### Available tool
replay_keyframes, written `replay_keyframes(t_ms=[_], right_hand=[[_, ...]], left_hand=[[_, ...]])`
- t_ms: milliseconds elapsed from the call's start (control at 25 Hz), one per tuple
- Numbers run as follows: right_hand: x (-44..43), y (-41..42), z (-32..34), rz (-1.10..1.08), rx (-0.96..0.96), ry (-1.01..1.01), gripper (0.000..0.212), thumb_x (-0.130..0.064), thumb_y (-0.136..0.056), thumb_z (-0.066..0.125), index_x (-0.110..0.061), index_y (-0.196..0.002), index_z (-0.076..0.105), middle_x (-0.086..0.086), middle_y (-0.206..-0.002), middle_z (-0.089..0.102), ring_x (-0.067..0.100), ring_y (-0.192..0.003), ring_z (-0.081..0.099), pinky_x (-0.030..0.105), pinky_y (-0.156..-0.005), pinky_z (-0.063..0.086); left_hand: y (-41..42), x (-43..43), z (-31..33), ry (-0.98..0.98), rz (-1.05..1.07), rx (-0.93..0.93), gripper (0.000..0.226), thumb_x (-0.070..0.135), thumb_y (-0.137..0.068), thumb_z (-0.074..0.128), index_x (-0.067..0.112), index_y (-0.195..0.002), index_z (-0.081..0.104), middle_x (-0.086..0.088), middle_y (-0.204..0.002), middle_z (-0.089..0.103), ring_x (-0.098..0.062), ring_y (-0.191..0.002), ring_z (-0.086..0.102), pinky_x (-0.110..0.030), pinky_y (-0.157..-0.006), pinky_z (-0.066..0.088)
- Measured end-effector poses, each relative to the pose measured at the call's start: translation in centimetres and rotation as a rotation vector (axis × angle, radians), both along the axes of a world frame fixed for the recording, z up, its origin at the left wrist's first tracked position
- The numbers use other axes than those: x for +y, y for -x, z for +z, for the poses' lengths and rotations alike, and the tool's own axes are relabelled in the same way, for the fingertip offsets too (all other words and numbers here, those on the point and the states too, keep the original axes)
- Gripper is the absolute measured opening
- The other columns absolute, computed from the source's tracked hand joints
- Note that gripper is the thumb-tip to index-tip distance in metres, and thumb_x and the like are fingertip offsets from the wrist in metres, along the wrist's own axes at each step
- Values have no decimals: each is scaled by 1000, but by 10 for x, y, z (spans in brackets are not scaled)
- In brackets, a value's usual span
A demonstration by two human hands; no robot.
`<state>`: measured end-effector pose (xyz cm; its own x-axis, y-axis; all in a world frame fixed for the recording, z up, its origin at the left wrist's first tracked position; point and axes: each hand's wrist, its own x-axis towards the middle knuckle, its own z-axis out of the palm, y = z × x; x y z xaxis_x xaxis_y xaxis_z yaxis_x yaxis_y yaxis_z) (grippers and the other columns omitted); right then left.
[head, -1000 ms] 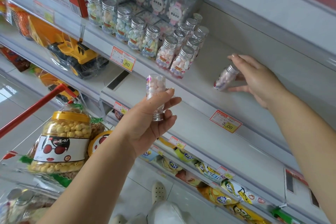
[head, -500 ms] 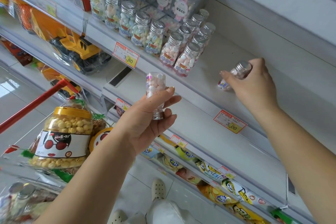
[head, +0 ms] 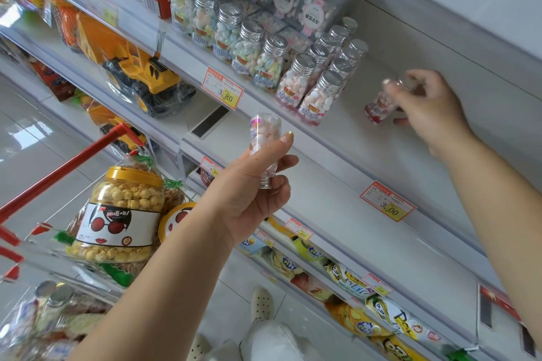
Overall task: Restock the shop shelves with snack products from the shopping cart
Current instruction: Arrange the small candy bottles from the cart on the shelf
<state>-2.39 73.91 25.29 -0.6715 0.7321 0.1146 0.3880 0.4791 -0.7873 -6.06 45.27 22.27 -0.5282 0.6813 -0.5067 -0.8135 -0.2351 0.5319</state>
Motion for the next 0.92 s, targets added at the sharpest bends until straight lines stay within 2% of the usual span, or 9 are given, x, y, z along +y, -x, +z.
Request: replay_keyframes(t_ms=[80, 160, 200, 320, 520, 800, 880, 920], right_hand=[[-1, 3, 0, -44, 138, 161, 23, -30, -92, 66, -19, -111, 61, 6, -106, 68, 16, -84, 71, 37, -73, 58], [4, 14, 2, -37, 172, 229, 7, -23, -92, 64, -21, -99, 63, 11, -102, 69, 24, -91, 72, 41, -76, 60], [8, 23, 4, -19, 168, 260, 4, -21, -92, 64, -23, -96, 63, 11, -99, 68, 26, -92, 71, 42, -78, 59], [14, 57, 19, 44, 141, 384, 7, -19, -94, 62, -24, -89, 62, -1, -78, 67, 15, -72, 67, 38, -77, 57], [22, 93, 20, 88, 116, 575, 7, -25, -97, 57, -23, -94, 63, 6, -92, 67, 23, -76, 68, 40, -66, 59], [21, 105, 13, 83, 147, 593, 14, -30, -97, 57, -20, -91, 65, 3, -87, 68, 24, -81, 68, 39, -71, 59], [18, 98, 11, -15, 165, 440, 21, -36, -95, 55, -19, -86, 62, 0, -84, 64, 21, -81, 61, 37, -75, 55], [13, 89, 10, -94, 201, 256, 25, -40, -90, 53, -16, -84, 59, -1, -81, 60, 18, -79, 57, 36, -75, 52]], left_hand=[[2, -2, -2, 5, 13, 2, 50, 34, -63, 80, 16, -107, 64, -2, -76, 66, -8, -52, 44, -17, -44, 50], [4, -4, -4, -1, 15, 5, 44, 39, -68, 77, 15, -103, 65, -3, -77, 66, -8, -52, 44, -18, -45, 51], [5, -5, -4, -7, 12, 9, 42, 42, -71, 75, 15, -102, 66, -3, -77, 65, -9, -52, 44, -18, -45, 51], [6, -4, -6, -8, 8, 20, 44, 48, -75, 69, 14, -102, 68, -3, -79, 65, -9, -52, 46, -19, -45, 51], [8, -3, -13, 2, 16, 20, 41, 46, -75, 70, 14, -101, 70, -4, -79, 66, -9, -52, 47, -20, -45, 51], [13, -5, -16, 0, 0, 44, 46, 47, -74, 70, 14, -107, 69, -5, -83, 67, -11, -55, 49, -22, -47, 52], [11, -3, -16, -25, -38, 46, 52, 49, -78, 65, 12, -115, 68, -7, -86, 68, -13, -58, 52, -25, -50, 54], [10, -2, -15, -50, -59, 35, 55, 50, -81, 61, 11, -120, 66, -8, -89, 68, -15, -61, 54, -27, -53, 56]])
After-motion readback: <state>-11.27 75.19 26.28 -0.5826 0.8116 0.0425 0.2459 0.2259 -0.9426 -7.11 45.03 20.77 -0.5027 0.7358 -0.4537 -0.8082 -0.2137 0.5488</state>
